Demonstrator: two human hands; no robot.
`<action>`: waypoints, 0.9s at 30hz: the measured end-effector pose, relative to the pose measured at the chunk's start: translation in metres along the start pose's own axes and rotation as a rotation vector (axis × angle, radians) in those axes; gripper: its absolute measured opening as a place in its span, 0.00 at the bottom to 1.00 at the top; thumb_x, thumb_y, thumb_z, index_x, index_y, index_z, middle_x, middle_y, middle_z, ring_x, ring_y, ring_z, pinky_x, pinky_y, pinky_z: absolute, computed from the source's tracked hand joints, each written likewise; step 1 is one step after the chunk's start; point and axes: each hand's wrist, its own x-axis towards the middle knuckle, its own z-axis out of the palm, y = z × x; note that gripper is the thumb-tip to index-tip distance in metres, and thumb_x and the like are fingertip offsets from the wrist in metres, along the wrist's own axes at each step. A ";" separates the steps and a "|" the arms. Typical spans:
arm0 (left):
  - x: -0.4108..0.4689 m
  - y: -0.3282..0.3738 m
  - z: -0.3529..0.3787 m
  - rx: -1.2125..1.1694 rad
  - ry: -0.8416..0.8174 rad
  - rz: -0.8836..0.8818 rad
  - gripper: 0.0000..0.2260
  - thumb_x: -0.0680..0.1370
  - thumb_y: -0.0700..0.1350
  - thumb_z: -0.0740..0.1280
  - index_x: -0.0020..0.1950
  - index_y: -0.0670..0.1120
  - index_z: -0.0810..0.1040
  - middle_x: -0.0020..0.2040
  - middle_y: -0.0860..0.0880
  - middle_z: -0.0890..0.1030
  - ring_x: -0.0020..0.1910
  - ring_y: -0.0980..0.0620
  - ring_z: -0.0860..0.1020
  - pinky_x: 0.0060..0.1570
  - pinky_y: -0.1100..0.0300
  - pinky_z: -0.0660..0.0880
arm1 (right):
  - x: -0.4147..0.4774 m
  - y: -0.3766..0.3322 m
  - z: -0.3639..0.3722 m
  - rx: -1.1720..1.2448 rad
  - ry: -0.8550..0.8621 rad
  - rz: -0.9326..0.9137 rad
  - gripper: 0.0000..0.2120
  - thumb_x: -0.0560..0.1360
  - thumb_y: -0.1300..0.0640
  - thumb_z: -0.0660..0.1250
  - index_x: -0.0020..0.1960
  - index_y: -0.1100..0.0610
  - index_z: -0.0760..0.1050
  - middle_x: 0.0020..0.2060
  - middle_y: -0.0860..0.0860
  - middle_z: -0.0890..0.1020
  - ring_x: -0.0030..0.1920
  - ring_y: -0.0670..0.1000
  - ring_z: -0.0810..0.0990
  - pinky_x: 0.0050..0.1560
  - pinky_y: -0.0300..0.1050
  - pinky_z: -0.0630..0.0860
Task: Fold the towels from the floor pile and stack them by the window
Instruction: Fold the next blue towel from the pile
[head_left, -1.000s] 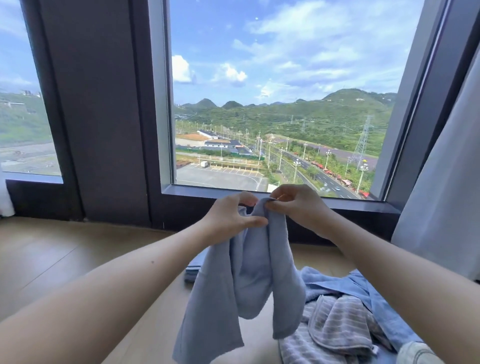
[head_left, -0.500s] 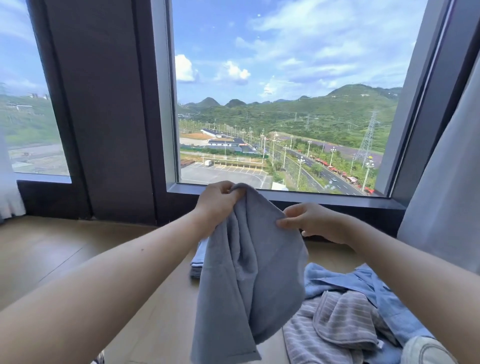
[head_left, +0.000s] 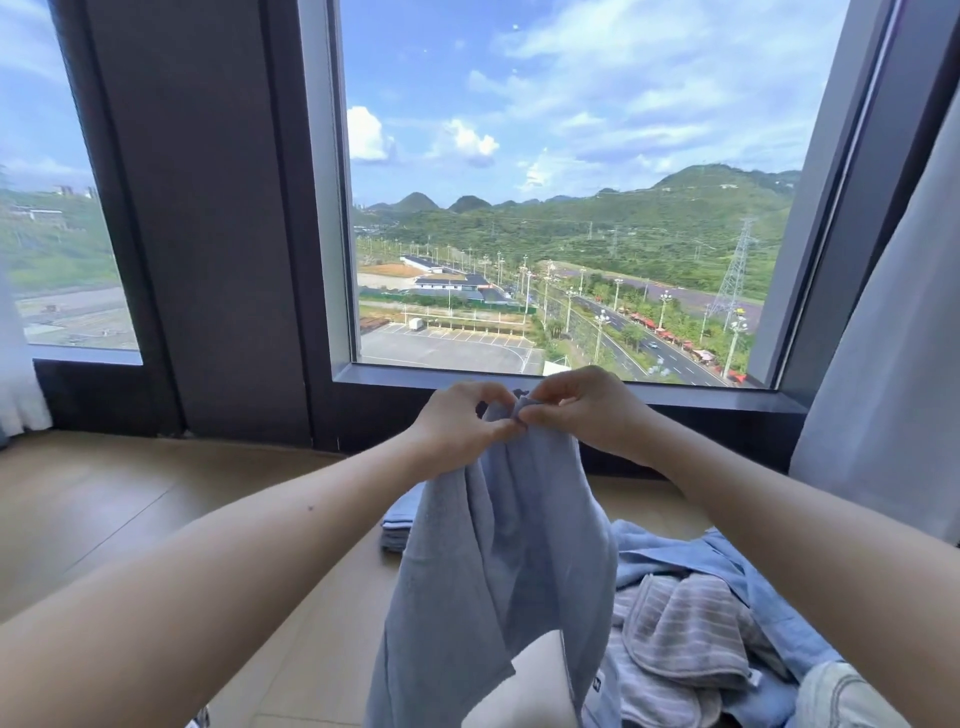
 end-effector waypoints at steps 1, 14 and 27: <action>-0.001 0.001 0.000 -0.012 0.010 0.000 0.04 0.74 0.49 0.70 0.47 0.51 0.79 0.55 0.50 0.80 0.57 0.51 0.75 0.60 0.56 0.71 | 0.000 0.001 -0.001 0.000 -0.004 0.009 0.05 0.71 0.55 0.72 0.43 0.57 0.83 0.36 0.48 0.82 0.40 0.44 0.75 0.44 0.41 0.70; -0.007 0.002 -0.006 -0.166 -0.010 -0.126 0.10 0.75 0.44 0.68 0.52 0.53 0.70 0.46 0.49 0.77 0.45 0.51 0.75 0.40 0.64 0.69 | -0.009 0.010 -0.011 -0.152 0.025 0.126 0.03 0.75 0.55 0.67 0.42 0.53 0.76 0.37 0.46 0.77 0.39 0.45 0.74 0.35 0.35 0.68; -0.010 0.004 -0.008 -0.415 -0.045 -0.193 0.20 0.75 0.34 0.65 0.58 0.55 0.66 0.49 0.49 0.72 0.41 0.55 0.72 0.35 0.67 0.71 | -0.004 0.006 -0.004 0.102 -0.066 0.237 0.05 0.73 0.59 0.70 0.40 0.51 0.79 0.41 0.52 0.81 0.42 0.49 0.77 0.40 0.39 0.75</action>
